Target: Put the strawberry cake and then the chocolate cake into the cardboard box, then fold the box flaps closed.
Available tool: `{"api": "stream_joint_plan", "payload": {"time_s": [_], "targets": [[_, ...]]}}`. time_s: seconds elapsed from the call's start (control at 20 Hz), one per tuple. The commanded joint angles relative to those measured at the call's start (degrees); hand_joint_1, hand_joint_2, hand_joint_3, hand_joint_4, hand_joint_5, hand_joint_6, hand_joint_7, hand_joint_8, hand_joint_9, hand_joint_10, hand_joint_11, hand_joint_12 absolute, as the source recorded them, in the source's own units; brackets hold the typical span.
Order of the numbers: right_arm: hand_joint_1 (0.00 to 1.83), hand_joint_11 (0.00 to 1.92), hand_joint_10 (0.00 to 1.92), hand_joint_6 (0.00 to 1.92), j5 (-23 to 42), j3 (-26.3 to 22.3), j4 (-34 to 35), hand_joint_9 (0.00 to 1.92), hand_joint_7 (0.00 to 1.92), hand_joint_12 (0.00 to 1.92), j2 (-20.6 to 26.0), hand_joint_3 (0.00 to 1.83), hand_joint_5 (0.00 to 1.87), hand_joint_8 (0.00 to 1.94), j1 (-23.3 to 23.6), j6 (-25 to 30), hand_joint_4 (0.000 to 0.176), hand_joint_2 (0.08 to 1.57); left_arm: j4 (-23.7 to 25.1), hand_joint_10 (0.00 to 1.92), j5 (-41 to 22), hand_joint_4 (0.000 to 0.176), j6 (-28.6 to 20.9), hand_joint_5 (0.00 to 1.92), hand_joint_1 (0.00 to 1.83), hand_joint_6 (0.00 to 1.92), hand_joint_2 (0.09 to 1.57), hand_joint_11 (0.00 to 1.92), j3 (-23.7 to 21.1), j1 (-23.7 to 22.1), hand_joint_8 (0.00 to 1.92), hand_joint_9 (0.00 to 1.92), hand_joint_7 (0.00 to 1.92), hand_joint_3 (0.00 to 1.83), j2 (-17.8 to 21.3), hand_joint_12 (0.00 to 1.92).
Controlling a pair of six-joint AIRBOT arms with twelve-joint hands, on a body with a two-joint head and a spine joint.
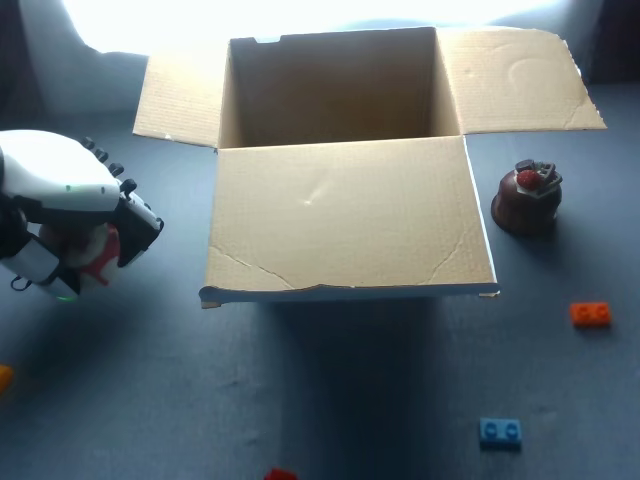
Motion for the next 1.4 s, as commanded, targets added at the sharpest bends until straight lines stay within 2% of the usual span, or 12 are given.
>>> {"api": "stream_joint_plan", "payload": {"time_s": [0.0,0.3,0.5,0.55,0.6,0.75,1.0,1.05,1.1,1.2,1.25,1.35], "targets": [[0.78,0.0,0.0,0.0,6.92,0.32,-0.15,0.14,0.1,0.51,0.59,0.0,0.04,0.0,0.78,0.16,0.0,0.98,-2.36,1.67,-0.7,0.0,0.08,0.57,1.3,1.48,1.3,0.57,-0.35,-0.79,1.61,0.67,0.6,0.0,1.14,1.86],[0.75,0.0,0.0,0.0,6.82,0.3,-0.39,0.14,0.1,0.52,0.51,0.01,0.01,0.0,0.88,0.14,0.0,1.0,-2.24,1.66,-3.51,0.0,0.08,0.57,1.28,1.57,1.31,0.56,-4.52,-2.62,1.6,0.64,0.57,0.0,5.84,1.87],[0.75,0.0,0.0,0.0,6.15,0.3,-0.39,0.14,0.09,0.53,0.51,0.0,0.02,0.0,1.44,0.0,0.0,1.01,-1.6,1.71,-6.45,0.0,0.08,0.59,1.29,1.5,1.31,0.55,-6.78,-4.3,1.65,0.65,0.55,0.0,8.5,1.9],[0.75,0.0,0.0,0.0,5.96,0.3,-0.39,0.12,0.08,0.45,0.52,0.0,0.01,0.0,1.6,-0.05,0.0,1.01,-1.6,1.7,-7.04,0.0,0.07,0.56,1.29,1.54,1.31,0.57,-7.21,-4.6,1.62,0.65,0.56,0.0,9.09,1.91],[0.75,0.0,0.0,0.0,5.84,0.3,-0.39,0.11,0.07,0.35,0.52,0.0,0.01,0.0,1.63,-0.06,0.0,1.0,-1.61,1.72,-8.15,0.0,-0.14,0.57,1.29,1.47,1.31,0.61,-7.87,-5.0,1.64,0.66,0.57,0.0,9.9,1.92],[0.77,0.0,0.01,0.0,5.72,0.29,-0.39,0.15,0.12,0.48,0.52,0.0,0.04,0.0,1.63,-0.06,0.0,0.99,-1.6,1.71,-10.8,0.0,-1.32,0.55,1.28,1.58,1.32,0.59,-9.36,-5.48,1.61,0.63,0.56,0.0,11.47,1.92],[0.73,0.0,0.0,0.0,5.67,0.29,-0.38,0.14,0.12,0.49,0.58,0.0,0.04,0.0,1.45,0.05,0.0,1.0,-1.61,1.7,-13.59,0.0,-2.11,0.56,1.28,1.56,1.32,0.58,-10.51,-6.49,1.6,0.64,0.56,0.0,13.28,1.91],[0.74,0.0,0.0,0.0,5.68,0.29,-0.38,0.15,0.12,0.46,0.59,0.0,0.04,0.0,1.44,0.09,0.0,1.0,-1.61,1.7,-14.37,0.0,-2.62,0.57,1.28,1.55,1.31,0.57,-10.45,-7.14,1.61,0.64,0.56,0.0,13.47,1.9],[0.8,0.0,0.0,0.01,5.68,0.29,-0.38,0.13,0.14,0.34,0.59,0.0,0.06,0.0,1.44,0.09,0.0,0.99,-1.61,1.67,-15.13,0.0,-2.81,0.54,1.28,1.62,1.32,0.61,-10.45,-8.09,1.6,0.65,0.56,0.0,13.75,1.89],[0.77,0.0,0.0,0.0,5.77,0.3,-0.38,0.13,0.14,0.29,0.6,0.0,0.06,0.0,1.46,0.21,0.0,0.99,-1.61,1.65,-16.38,0.0,-3.14,0.53,1.28,1.65,1.32,0.61,-10.29,-9.72,1.6,0.66,0.55,0.0,14.05,1.86],[0.74,0.0,0.0,0.0,5.82,0.3,-0.38,0.12,0.12,0.29,0.6,0.01,0.05,0.0,1.46,0.3,0.0,1.01,-1.61,1.67,-17.15,0.0,-3.63,0.56,1.29,1.55,1.31,0.59,-10.1,-10.23,1.62,0.66,0.56,0.0,14.09,1.87],[0.74,0.0,0.0,0.0,5.94,0.3,-0.38,0.1,0.11,0.21,0.6,0.01,0.05,0.0,1.47,0.3,0.0,1.01,-1.61,1.66,-18.9,0.0,-5.02,0.55,1.28,1.58,1.31,0.57,-9.67,-11.2,1.6,0.66,0.56,0.0,14.25,1.86]]}}
